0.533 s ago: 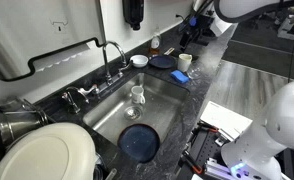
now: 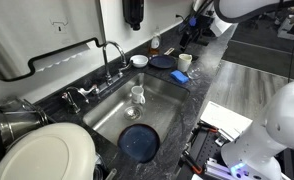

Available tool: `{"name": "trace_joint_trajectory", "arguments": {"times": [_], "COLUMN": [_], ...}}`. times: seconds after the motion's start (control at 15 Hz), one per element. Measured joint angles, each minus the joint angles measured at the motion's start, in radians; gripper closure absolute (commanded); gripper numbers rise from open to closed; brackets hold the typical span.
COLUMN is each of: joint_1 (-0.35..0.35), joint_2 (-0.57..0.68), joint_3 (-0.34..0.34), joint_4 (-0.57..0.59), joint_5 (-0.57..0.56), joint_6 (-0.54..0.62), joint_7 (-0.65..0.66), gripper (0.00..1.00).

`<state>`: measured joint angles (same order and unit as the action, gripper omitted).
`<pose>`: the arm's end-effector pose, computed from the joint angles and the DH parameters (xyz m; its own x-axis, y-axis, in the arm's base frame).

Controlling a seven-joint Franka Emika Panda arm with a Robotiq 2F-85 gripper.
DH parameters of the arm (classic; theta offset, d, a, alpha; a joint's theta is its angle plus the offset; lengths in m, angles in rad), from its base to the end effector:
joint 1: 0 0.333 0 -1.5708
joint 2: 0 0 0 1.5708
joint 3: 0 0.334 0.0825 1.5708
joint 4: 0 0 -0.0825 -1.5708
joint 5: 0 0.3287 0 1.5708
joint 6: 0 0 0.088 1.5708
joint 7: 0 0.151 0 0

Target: Pour out the water in the mug

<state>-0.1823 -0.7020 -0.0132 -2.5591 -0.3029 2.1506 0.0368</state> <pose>0.3043 -0.0846 0.5117 0.9591 -0.0586 0.2768 -0.1356 -0.9538 0.2680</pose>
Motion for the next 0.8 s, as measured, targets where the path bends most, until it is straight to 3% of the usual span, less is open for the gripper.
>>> {"name": "trace_joint_trajectory", "arguments": {"times": [0.8], "joint_1": [0.007], "joint_2": [0.049], "joint_3": [-0.028], "joint_4": [0.000], "joint_5": [0.014], "joint_6": [0.008], "joint_7": [-0.009], "gripper": [0.00]}}
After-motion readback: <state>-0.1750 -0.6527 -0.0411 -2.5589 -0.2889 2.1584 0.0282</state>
